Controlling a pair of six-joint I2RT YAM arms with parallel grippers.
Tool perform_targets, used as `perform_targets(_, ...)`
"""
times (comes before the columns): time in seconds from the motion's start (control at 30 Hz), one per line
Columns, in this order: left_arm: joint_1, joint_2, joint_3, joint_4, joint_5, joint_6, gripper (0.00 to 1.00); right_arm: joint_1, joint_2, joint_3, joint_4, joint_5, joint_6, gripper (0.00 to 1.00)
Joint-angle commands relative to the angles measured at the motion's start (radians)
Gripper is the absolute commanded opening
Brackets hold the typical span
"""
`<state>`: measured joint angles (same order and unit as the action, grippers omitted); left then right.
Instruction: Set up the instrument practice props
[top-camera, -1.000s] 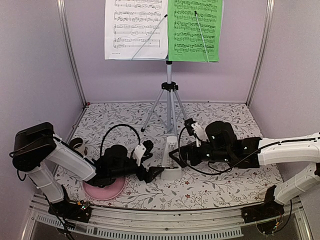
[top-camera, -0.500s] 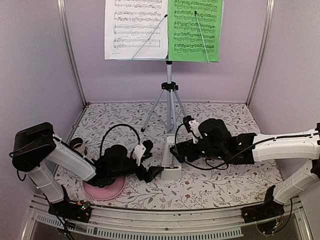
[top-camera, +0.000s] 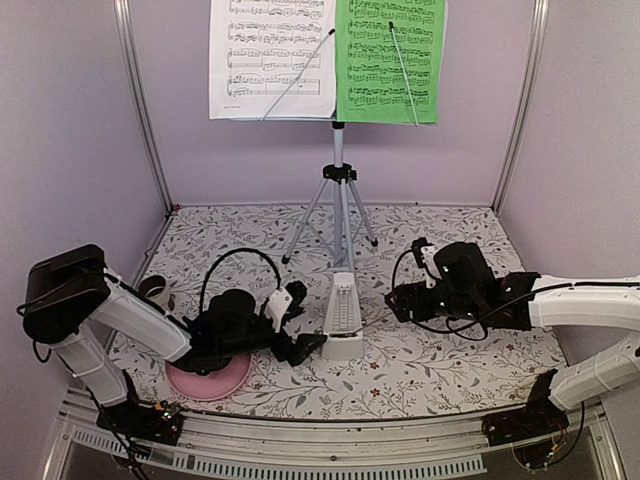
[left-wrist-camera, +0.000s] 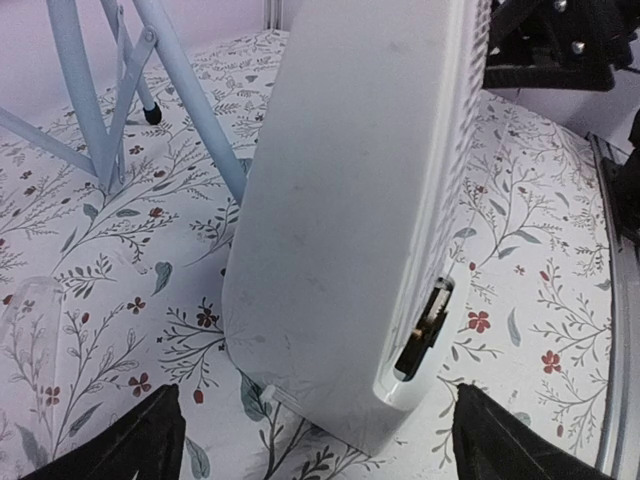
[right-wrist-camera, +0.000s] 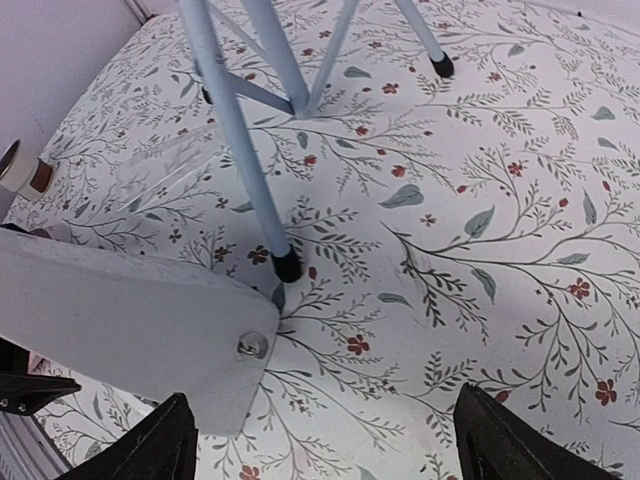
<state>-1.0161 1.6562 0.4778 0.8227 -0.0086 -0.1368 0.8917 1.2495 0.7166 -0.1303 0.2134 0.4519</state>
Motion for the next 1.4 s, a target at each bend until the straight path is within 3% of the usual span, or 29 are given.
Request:
perform_targets(0.0, 0.022, -0.058, 0.001, -0.022, 0.001, 0.022, 0.93, -0.114, -0.052, -0.057, -0.004, -0.049, -0.037, 0.91)
perform_targets(0.2, 0.136, -0.197, -0.055, -0.057, 0.008, 0.006, 0.94, -0.217, -0.201, -0.024, -0.005, -0.134, -0.131, 1.00)
perform_targets(0.3, 0.209, -0.306, -0.067, -0.123, -0.012, 0.013, 0.94, -0.255, -0.238, 0.003, -0.002, -0.171, -0.156, 0.99)
perform_targets(0.47, 0.309, -0.505, -0.050, -0.238, -0.050, 0.039, 0.97, -0.335, -0.225, 0.026, 0.021, -0.263, -0.195, 0.99)
perform_targets(0.63, 0.395, -0.599, 0.052, -0.380, -0.071, 0.013, 1.00, -0.437, -0.197, 0.061, 0.079, -0.393, -0.206, 0.99)
perform_targets(0.83, 0.542, -0.522, 0.270, -0.652, 0.026, -0.105, 1.00, -0.591, -0.155, 0.086, 0.195, -0.558, -0.166, 0.99)
perform_targets(0.97, 0.625, -0.437, 0.356, -0.724, 0.102, -0.171, 0.99, -0.662, -0.086, 0.085, 0.249, -0.621, -0.129, 0.99)
perform_targets(1.37, 0.752, -0.265, 0.305, -0.724, 0.219, -0.296, 0.99, -0.718, 0.056, -0.050, 0.400, -0.609, -0.025, 0.99)
